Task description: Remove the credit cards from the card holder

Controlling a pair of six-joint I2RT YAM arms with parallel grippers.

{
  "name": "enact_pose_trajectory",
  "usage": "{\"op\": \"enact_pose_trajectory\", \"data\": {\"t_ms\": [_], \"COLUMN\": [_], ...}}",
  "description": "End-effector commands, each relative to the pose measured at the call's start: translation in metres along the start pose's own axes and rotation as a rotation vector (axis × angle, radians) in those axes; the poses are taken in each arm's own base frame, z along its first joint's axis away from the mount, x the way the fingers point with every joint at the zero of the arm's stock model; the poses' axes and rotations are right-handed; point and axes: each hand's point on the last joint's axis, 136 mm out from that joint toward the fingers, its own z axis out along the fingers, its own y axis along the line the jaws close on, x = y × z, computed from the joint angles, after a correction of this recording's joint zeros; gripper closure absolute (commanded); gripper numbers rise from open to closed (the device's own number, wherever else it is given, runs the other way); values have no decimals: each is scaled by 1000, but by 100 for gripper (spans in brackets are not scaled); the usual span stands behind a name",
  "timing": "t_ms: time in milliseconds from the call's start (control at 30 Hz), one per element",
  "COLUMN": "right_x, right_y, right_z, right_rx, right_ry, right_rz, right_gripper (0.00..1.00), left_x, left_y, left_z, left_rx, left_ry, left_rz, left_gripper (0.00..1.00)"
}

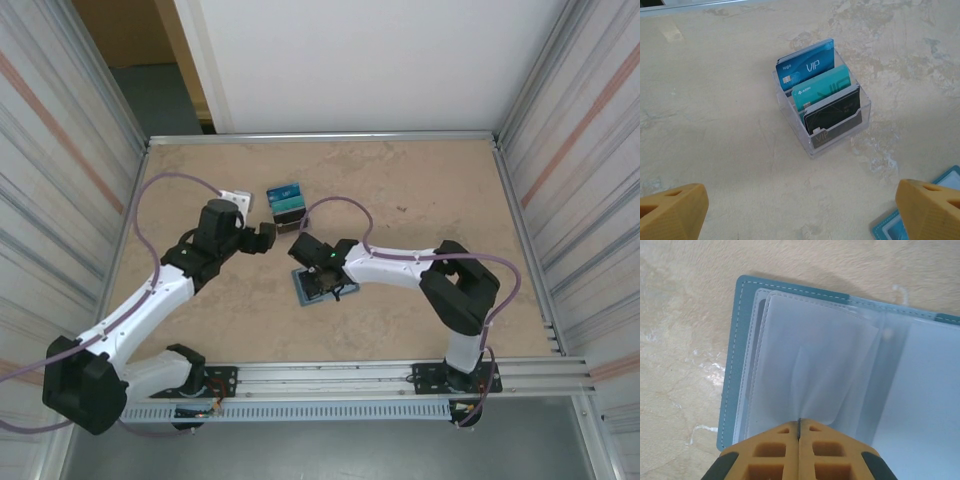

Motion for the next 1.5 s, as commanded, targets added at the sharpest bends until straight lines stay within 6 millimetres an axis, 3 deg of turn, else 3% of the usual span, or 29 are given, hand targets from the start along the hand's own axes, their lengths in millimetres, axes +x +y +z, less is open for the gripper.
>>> {"op": "enact_pose_trajectory", "data": {"t_ms": [0,467,767,1067,1267,1467], "right_x": [-8,-18,-24,-22,-21,-20], "right_y": [-5,-24,-36,-43,-48,-50], "right_z": [-13,-20,-29,-32,-36,-39], "right_rx": [-37,-260,-334,-352,-349,-342], "right_ry": [-51,-102,-136,-145,-159,-169], "right_rz": [76,279,356,391,402,409], "right_gripper": [96,95,96,96,91,76], "left_x": [-8,53,90,101,102,97], "left_y": [-6,-47,-87,-114,-129,-139], "left_z": [-1,21,46,68,78,89], "left_rx": [-21,6,76,117,117,105], "left_ry": [-13,127,167,187,189,185], "left_rz": [55,215,307,343,368,372], "left_gripper": [1,1,1,1,1,1]}}
